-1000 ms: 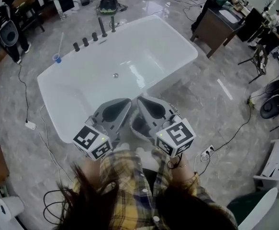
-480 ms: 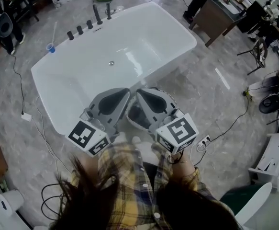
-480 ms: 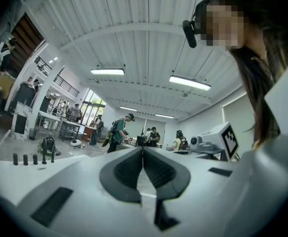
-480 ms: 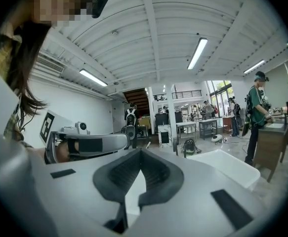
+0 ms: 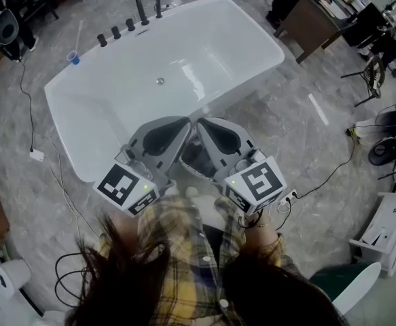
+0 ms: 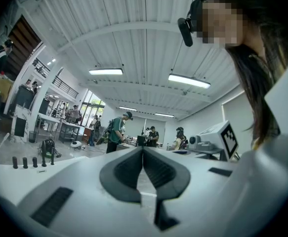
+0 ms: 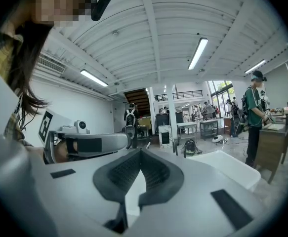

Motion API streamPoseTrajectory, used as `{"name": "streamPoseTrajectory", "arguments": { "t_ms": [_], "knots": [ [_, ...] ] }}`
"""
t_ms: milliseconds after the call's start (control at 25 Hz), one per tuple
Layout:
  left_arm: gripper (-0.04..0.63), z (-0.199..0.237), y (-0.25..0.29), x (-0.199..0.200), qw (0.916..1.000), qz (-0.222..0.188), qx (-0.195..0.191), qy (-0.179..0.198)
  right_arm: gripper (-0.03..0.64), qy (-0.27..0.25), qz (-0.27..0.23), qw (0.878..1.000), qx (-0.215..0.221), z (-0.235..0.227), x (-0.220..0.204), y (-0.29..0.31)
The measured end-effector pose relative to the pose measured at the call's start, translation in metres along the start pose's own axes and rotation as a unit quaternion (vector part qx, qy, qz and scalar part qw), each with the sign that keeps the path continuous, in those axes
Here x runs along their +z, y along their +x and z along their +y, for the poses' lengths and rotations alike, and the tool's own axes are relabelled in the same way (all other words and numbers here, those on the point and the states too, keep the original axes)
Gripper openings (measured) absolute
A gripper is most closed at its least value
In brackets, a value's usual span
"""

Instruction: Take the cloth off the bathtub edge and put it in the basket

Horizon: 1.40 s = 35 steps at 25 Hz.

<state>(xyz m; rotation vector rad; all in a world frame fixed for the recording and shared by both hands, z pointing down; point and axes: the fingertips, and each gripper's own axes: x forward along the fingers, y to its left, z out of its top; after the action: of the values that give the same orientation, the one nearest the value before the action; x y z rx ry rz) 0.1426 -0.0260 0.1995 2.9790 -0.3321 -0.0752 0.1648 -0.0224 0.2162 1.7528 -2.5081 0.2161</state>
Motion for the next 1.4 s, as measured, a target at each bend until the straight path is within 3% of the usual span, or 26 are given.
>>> {"name": "streamPoseTrajectory", "arguments": {
  "t_ms": [1400],
  "knots": [
    [0.020,-0.0021,0.0023,0.0055,0.9996,-0.006,0.017,0.020,0.015,-0.005,0.003,1.000,0.011,-0.0044,-0.0036,-0.0020]
  ]
}}
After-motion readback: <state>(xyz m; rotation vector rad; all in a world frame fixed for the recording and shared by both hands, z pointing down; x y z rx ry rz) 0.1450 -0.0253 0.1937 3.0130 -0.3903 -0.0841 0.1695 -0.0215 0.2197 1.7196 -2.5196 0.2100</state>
